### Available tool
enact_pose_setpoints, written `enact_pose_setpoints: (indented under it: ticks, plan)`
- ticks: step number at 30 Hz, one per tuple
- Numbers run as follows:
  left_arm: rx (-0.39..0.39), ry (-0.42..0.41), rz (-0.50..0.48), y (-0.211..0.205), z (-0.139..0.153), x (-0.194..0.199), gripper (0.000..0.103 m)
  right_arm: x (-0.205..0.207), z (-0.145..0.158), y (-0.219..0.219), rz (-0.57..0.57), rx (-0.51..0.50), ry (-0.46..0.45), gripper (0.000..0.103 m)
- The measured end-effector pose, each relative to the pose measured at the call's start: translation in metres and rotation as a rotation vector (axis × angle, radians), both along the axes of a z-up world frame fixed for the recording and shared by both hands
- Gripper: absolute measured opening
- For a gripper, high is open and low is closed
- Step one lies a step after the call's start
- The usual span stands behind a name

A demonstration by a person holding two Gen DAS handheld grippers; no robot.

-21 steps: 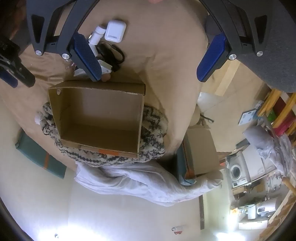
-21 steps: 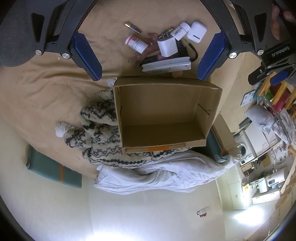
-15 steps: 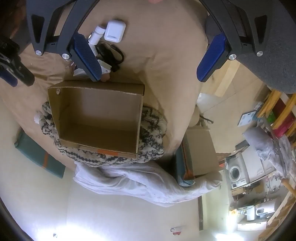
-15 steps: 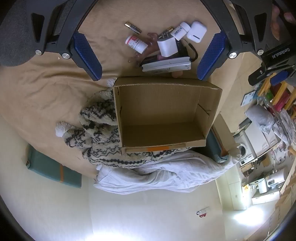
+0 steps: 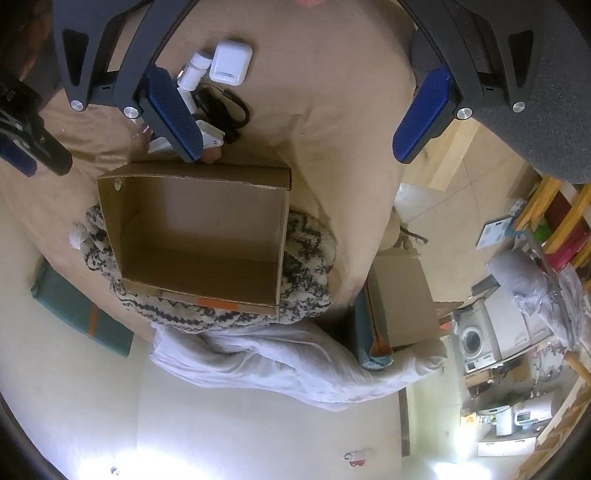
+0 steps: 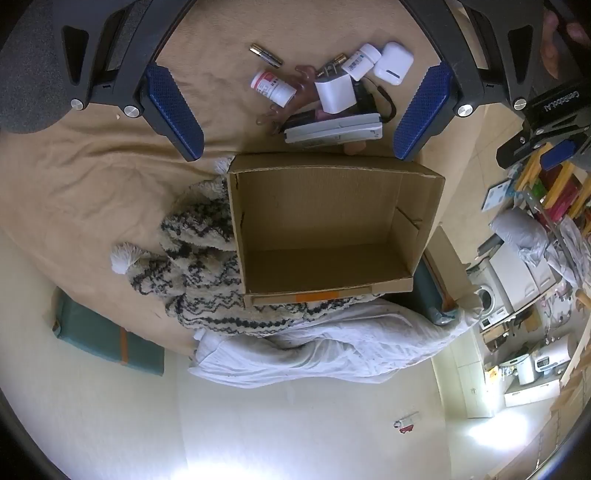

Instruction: Organize rigid objects

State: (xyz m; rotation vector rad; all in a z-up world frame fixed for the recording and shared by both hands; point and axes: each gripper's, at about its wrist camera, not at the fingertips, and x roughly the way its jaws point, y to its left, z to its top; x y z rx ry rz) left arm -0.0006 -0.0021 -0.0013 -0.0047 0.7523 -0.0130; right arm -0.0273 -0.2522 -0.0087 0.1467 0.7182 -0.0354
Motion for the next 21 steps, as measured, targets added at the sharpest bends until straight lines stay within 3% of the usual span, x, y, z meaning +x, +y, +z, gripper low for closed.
enact_pose_setpoints:
  ticks: [21]
  plan:
    - [0.002,0.001,-0.013,-0.0001,0.0020,-0.0041,0.103,0.0002,-0.0012,0.0005,0.000,0.000,0.001,0.103]
